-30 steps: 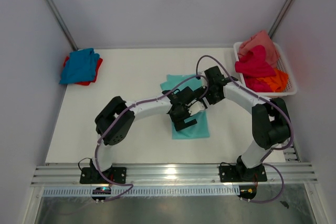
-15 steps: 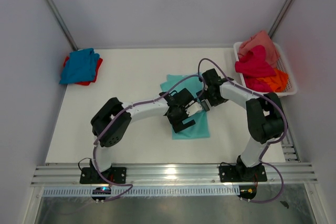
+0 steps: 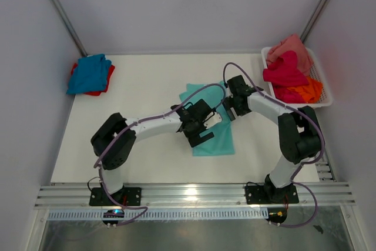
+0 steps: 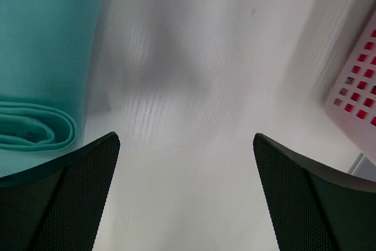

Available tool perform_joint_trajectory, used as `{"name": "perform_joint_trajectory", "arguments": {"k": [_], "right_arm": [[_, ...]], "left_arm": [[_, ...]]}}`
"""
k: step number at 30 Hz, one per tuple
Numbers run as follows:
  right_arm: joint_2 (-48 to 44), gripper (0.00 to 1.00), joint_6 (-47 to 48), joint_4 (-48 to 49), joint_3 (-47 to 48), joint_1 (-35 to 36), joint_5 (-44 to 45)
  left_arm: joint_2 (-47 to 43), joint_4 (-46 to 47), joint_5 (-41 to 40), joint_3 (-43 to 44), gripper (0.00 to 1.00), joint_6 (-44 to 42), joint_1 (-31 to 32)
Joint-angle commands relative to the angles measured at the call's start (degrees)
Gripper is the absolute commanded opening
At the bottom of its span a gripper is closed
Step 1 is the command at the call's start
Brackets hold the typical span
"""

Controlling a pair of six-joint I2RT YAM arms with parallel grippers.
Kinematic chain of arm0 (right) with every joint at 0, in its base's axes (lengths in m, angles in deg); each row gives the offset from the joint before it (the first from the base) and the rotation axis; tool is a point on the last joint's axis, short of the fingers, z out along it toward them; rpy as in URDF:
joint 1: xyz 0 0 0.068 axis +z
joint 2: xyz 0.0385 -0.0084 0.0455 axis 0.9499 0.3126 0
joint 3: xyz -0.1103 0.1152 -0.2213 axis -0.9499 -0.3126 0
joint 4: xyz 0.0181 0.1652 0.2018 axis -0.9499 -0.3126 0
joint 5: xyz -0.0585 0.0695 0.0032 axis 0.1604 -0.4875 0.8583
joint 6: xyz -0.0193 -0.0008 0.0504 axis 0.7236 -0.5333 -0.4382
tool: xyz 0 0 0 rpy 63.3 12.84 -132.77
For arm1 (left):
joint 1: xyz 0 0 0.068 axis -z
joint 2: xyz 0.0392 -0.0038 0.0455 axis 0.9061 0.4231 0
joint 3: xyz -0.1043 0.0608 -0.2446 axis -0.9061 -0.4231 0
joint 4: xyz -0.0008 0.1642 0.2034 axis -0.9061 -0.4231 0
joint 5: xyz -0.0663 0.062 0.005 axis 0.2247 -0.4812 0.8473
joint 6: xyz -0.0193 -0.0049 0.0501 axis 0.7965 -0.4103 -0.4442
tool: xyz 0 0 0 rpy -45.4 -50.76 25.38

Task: Fold and stack the t-shirts
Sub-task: Fold the tshirt

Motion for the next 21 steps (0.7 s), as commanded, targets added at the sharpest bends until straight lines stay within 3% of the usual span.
{"name": "perform_joint_trajectory", "arguments": {"k": [1, 8, 15, 21], "right_arm": [[-8.2, 0.99, -0.2, 6.6, -0.6, -0.3, 4.6], [-11.6, 1.00, -0.4, 10.6, -2.8, -0.6, 8.5], [-9.8, 0.99, -0.5, 9.6, -2.5, -1.0, 9.6], [-11.2, 0.99, -1.4, 10.1, -2.4, -2.9, 11.5]], "left_arm": [[-7.7, 4.5, -5.5, 0.2, 0.99, -2.6, 0.2], [-12.1, 1.0, -5.7, 4.1, 0.99, -5.6, 5.7], [-4.3, 3.3, -13.4, 3.1, 0.99, -10.1, 20.3], [1.4, 4.3, -13.3, 4.7, 0.99, -8.8, 21.9]]}}
